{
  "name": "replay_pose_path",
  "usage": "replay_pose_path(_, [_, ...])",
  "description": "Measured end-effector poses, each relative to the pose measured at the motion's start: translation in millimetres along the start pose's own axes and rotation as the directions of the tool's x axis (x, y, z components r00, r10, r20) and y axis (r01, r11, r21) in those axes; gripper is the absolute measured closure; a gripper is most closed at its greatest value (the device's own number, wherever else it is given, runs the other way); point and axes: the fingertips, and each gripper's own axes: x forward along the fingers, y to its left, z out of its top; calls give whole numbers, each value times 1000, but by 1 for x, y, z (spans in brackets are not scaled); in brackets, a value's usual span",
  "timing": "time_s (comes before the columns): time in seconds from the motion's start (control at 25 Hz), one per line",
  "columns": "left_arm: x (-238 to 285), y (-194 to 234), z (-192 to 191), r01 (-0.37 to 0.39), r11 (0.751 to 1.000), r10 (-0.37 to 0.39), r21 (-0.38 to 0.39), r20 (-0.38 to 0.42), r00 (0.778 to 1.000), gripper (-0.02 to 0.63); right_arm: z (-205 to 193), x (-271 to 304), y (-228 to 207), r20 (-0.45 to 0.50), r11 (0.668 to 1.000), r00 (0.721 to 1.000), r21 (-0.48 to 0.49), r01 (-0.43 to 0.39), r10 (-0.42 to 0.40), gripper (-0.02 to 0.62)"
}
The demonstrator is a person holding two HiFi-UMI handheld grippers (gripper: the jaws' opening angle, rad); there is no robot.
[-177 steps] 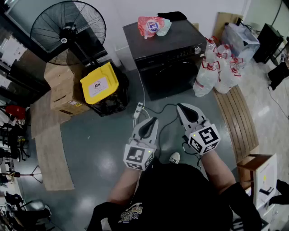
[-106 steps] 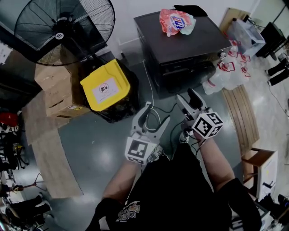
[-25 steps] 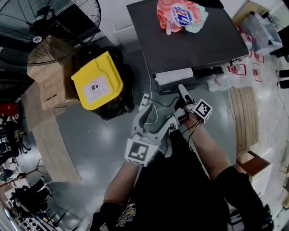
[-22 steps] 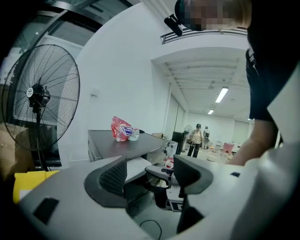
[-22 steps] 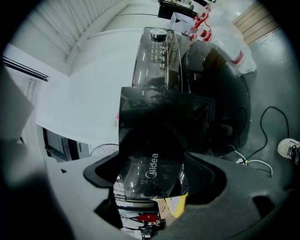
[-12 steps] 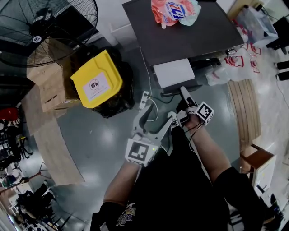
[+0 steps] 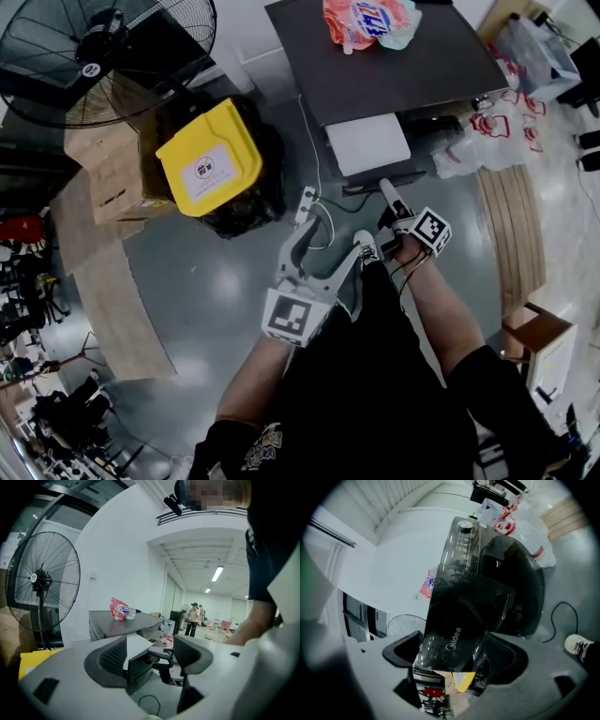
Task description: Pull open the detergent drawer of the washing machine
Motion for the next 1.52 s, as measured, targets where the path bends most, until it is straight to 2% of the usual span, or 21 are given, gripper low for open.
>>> replay_pose_path(0.08, [-8, -1, 0, -6, 1000, 6, 2, 6, 1000, 322, -5, -1, 14, -39, 993, 999, -111, -31, 26, 154])
replay_pose_path(0.16, [-15, -1, -1, -9, 1000, 9, 8, 20, 1000, 322, -13, -6, 30, -76, 973, 997, -227, -48, 31, 173])
replay_pose_path(0.24, [-23, -2, -1, -7, 1000, 7, 9, 30, 1000, 322, -24, -12, 50, -108, 939, 993, -336, -76, 42, 234])
replay_pose_path(0.32, [-33, -3, 2, -2, 1000, 2, -3, 32, 999, 322, -34, -20, 74, -133, 884, 990, -455, -111, 56, 330])
replay_pose_path(0.4, [-42, -4, 3, 4, 1000, -4, -4, 46, 999, 322, -43, -29, 98, -148, 812, 987, -568, -136, 62, 421])
replay_pose_path(0.44, [-46, -4, 3, 7, 1000, -7, 4, 58, 998, 322, -48, -35, 110, -150, 776, 987, -614, -144, 65, 479])
replay_pose_path(0.48, [-51, -4, 2, 10, 1000, -11, 12, 71, 997, 322, -52, -40, 121, -151, 743, 986, -652, -152, 69, 568])
replay_pose_path(0.52, [-55, -4, 2, 14, 1000, -15, 19, 82, 997, 322, -56, -45, 132, -151, 714, 986, -682, -160, 76, 595])
replay_pose_path(0.8, [-88, -8, 1, 44, 998, -49, 45, 127, 991, 330, -90, -86, 200, -144, 500, 982, -846, -185, 119, 594])
replay_pose_path(0.96, [-101, -13, 6, 25, 999, -28, 28, 130, 991, 449, -101, -117, 232, -128, 402, 981, -898, -177, 147, 592])
replay_pose_path(1.04, [-107, -15, 8, 21, 1000, -20, -7, 130, 991, 562, -106, -130, 245, -130, 349, 980, -921, -175, 148, 592])
replay_pose_path(1.12, [-108, -24, 8, 50, 998, -46, -27, 128, 991, 594, -108, -142, 254, -134, 302, 980, -937, -174, 149, 592])
replay_pose_path(1.24, [-104, -42, 4, 85, 996, -82, -17, 123, 989, 597, -105, -161, 262, -136, 262, 979, -950, -172, 151, 592])
replay_pose_path(1.52, [-97, -98, -6, 83, 996, -81, -12, 91, 992, 597, -93, -210, 253, -166, 238, 974, -951, -199, 152, 591])
